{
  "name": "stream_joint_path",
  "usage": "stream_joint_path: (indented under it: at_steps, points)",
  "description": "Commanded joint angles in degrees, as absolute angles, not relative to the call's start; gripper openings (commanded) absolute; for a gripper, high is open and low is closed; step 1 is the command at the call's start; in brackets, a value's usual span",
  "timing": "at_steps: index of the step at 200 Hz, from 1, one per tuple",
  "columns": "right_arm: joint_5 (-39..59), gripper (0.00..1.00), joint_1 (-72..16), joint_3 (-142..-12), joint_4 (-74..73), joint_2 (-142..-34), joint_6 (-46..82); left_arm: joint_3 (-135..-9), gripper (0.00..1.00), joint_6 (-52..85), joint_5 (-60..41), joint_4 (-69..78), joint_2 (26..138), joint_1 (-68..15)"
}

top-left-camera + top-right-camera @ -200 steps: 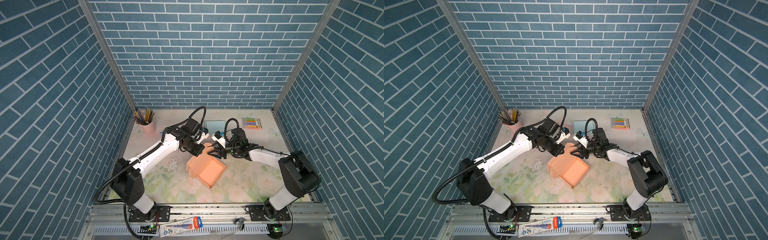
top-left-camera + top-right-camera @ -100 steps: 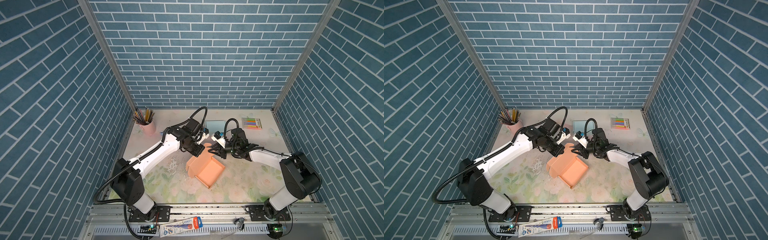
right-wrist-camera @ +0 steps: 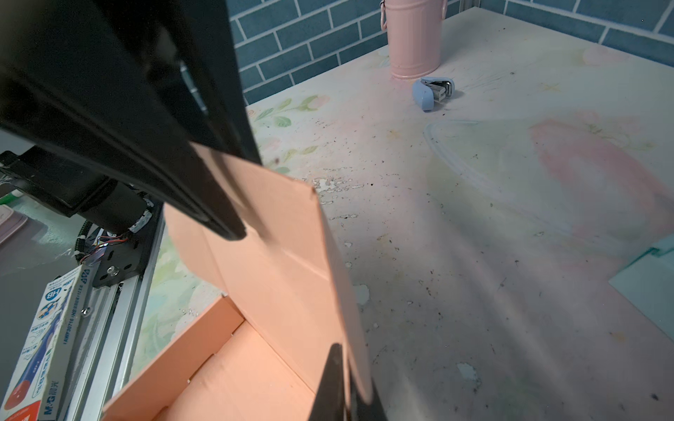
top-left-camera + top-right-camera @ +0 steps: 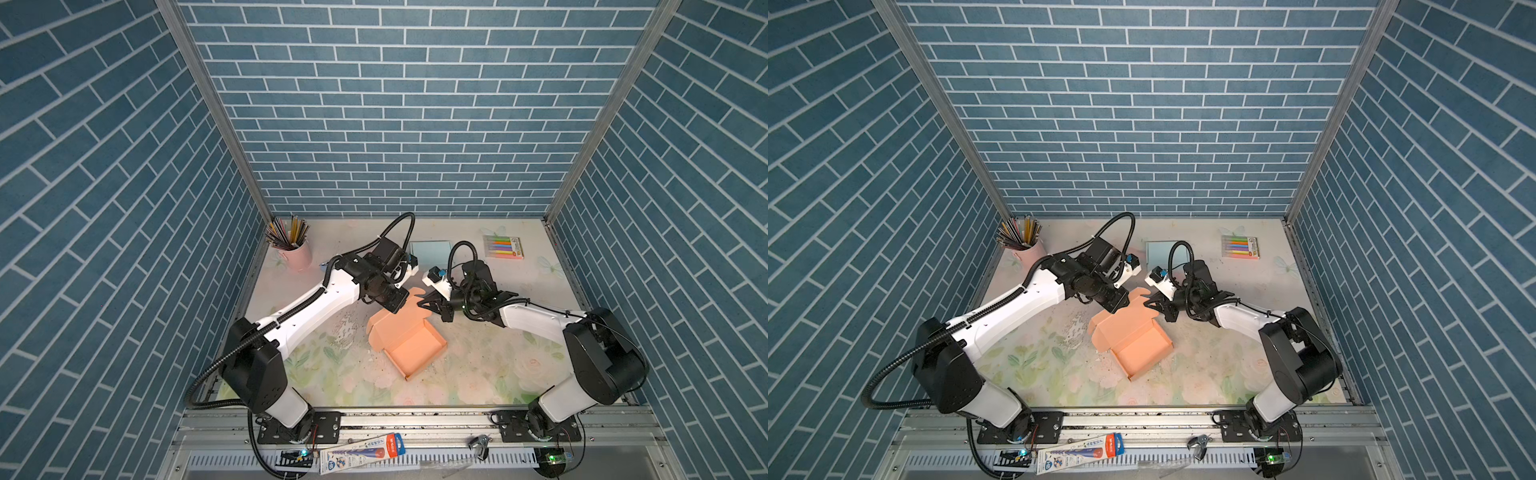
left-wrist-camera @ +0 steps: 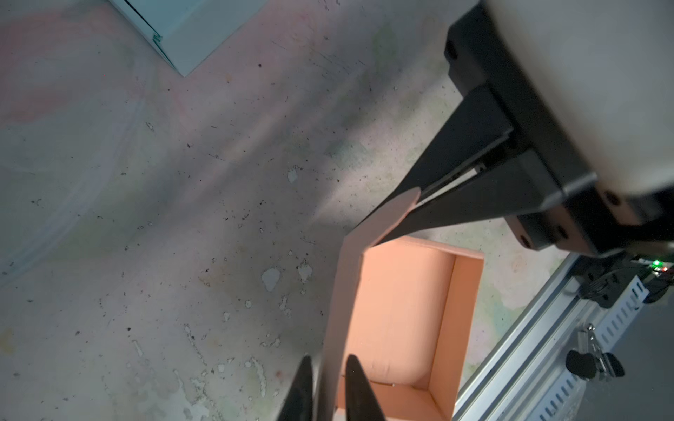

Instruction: Fold the paper box

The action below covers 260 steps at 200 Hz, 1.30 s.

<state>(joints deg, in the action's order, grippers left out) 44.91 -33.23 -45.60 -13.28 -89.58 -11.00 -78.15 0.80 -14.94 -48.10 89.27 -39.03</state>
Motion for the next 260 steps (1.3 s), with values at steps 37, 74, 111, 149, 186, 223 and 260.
stream_joint_path:
  at_steps: [37,74,111,149,186,223,260]
  points:
    - [41.5,0.02,-33.5,-43.2,-14.5,-85.3,-13.4,-72.1,0.43,3.4,-14.7,-41.2,83.4,-38.4]
    - [39.2,0.02,-33.4,-41.7,-15.6,-84.0,-12.6,-67.6,0.60,6.4,-12.9,-36.3,76.5,-35.9]
    - [36.4,0.01,-32.8,-38.1,-19.4,-81.5,-9.4,-56.7,0.75,12.2,-13.9,-25.5,65.6,-30.3]
    - [34.3,0.00,-32.0,-33.7,-24.2,-78.2,-4.6,-43.8,0.85,16.7,-21.7,-8.9,58.0,-29.6]
    - [31.1,0.00,-31.7,-30.0,-26.2,-76.0,-1.5,-31.7,0.85,22.4,-24.6,6.4,54.7,-29.6]
    - [29.3,0.00,-31.7,-27.2,-28.6,-75.1,1.6,-24.9,0.86,25.8,-23.2,15.8,54.5,-30.9]
    - [28.9,0.00,-31.7,-25.3,-29.7,-74.1,3.6,-22.7,0.86,26.7,-21.5,19.3,56.7,-34.2]
